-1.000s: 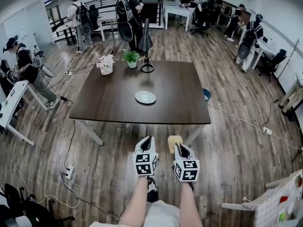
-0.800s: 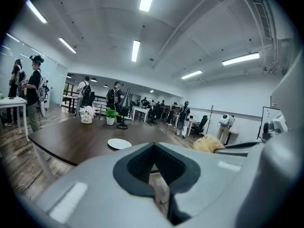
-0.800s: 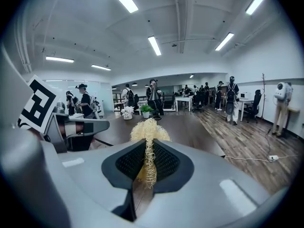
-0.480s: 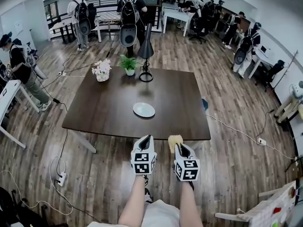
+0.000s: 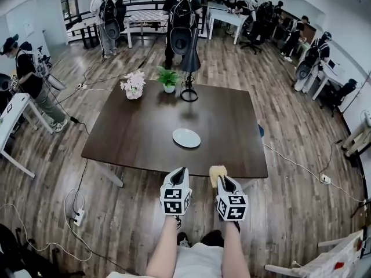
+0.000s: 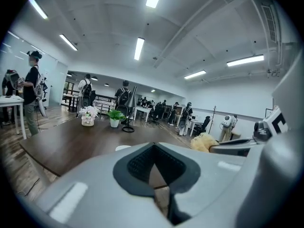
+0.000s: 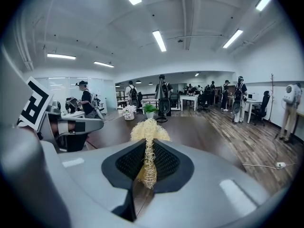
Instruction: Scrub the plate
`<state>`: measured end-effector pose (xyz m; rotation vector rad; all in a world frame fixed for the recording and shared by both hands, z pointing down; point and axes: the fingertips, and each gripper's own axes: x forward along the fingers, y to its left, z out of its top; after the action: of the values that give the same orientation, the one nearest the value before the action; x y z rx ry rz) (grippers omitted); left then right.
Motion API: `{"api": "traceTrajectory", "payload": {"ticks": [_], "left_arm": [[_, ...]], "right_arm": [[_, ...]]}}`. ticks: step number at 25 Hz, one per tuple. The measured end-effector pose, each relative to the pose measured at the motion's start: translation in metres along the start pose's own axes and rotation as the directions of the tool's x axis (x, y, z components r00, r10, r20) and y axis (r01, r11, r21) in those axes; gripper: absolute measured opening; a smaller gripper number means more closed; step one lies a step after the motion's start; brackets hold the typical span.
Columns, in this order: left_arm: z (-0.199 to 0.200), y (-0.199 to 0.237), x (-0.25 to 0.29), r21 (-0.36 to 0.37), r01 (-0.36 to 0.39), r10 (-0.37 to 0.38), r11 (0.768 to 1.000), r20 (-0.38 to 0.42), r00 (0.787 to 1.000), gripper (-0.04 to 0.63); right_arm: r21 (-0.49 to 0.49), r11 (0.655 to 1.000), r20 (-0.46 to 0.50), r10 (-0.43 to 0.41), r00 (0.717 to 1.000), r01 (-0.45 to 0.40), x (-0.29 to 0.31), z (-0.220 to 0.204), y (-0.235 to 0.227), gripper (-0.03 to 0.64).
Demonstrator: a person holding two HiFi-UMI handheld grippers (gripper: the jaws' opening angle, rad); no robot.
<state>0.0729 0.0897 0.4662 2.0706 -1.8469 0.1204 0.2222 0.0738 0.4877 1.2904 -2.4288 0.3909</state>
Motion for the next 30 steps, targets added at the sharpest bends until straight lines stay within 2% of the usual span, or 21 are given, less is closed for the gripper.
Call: {"api": "traceTrajectory", "payload": {"ticks": [4,8,16,22,30], "left_arm": [[-0.011,0.006,-0.004,0.013,0.004,-0.003,1.0,-0.031,1.0,0.002],[-0.014,0.018,-0.007,0.0,-0.015,0.015,1.0,-0.028,0.999,0.002],[0.0,0.047,0.001,0.016,-0.05,0.05,0.999,-0.026,0.998,0.002],[0.003,0.062,0.024,0.019,-0.067,0.068,0.998,-0.042,0.997,0.002],[0.031,0.086,0.073,0.044,-0.061,0.063,0.997,-0.056,0.996,0.002]], "right_arm": [[-0.013,1.0,-0.006,0.026,1.0,-0.026,0.009,-0.003,0.01,0.061],[-0.021,0.999,0.0,0.049,0.999,-0.049,0.018,-0.002,0.019,0.061],[0.017,0.997,0.009,0.077,0.997,-0.077,0.056,0.014,0.024,0.063],[0.024,0.995,0.006,0.096,0.995,-0.096,0.09,0.025,0.02,0.063],[0.046,0.993,0.023,0.103,0.994,-0.104,0.147,0.059,0.013,0.061]]}}
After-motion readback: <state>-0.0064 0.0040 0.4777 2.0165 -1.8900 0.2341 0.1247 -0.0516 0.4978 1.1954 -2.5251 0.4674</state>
